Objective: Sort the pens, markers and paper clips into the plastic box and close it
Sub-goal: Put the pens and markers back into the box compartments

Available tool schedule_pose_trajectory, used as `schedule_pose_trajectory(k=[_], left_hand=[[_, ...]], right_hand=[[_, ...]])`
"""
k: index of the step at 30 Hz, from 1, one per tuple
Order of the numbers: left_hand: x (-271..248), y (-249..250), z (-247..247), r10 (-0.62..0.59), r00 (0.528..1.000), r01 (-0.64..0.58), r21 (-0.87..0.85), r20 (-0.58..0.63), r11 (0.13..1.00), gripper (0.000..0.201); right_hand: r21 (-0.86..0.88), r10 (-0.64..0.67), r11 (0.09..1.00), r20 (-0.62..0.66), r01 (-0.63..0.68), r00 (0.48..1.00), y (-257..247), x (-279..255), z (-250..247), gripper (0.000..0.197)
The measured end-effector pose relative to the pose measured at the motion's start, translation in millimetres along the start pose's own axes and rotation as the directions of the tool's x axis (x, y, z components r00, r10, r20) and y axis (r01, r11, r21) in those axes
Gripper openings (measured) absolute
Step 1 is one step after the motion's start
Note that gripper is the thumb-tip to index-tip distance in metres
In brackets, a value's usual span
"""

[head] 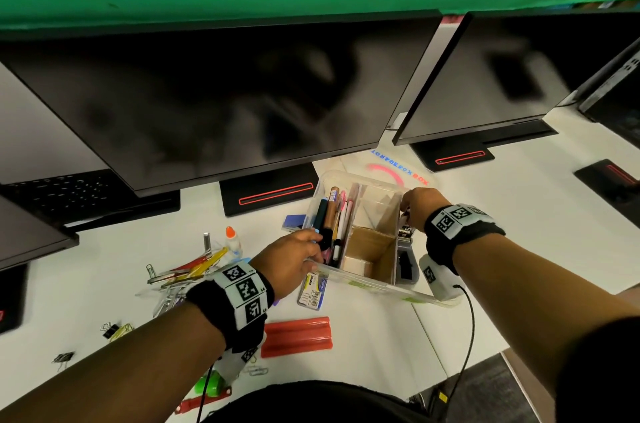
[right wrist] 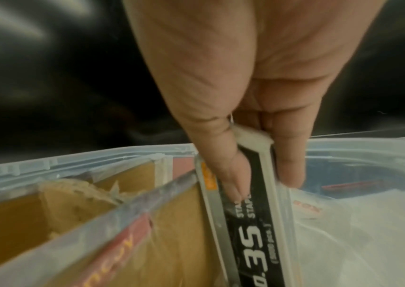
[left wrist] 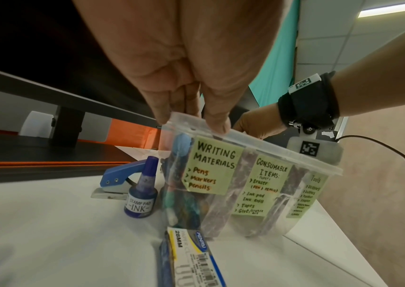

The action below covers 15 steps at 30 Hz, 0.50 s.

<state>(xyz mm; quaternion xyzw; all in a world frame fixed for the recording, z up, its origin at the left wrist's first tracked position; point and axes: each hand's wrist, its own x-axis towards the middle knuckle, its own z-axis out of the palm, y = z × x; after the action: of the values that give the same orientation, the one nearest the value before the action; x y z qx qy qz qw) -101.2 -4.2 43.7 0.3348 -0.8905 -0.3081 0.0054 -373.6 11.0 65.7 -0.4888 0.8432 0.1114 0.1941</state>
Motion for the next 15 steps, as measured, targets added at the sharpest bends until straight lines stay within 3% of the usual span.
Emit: schedule_pose_trajectory(k=[5,9,13,15], left_hand=[[0.7,0.2,-0.6,0.006,1.000,-0.006,-0.006,0.003,1.000,0.024],[1.1,-2.5,-0.5,0.008,1.000,-0.008,-0.012,0.010,1.000,0.024],[0.0,-1.7,-2.1,0.018,1.000,-0.018,-0.006,0.013,1.000,0.025],[-0.3,0.1,-3.5,0.033,0.999,-0.033,0.002,0.012,0.999,0.026]], right_hand=[[-0.075,0.007,0.997,0.160,0.005,0.987,15.0,15.9,26.3,0.008],[-0.062,0.046,0.997,0.222,-0.033,0.974,10.4,15.7,28.2,0.027],[-0.079,0.068,0.996,0.264,-0.049,0.962,9.8,15.0,19.1,0.027],[-0.073,0.153,0.988,0.262,-0.138,0.953,27.5,41.7,31.0,0.028]])
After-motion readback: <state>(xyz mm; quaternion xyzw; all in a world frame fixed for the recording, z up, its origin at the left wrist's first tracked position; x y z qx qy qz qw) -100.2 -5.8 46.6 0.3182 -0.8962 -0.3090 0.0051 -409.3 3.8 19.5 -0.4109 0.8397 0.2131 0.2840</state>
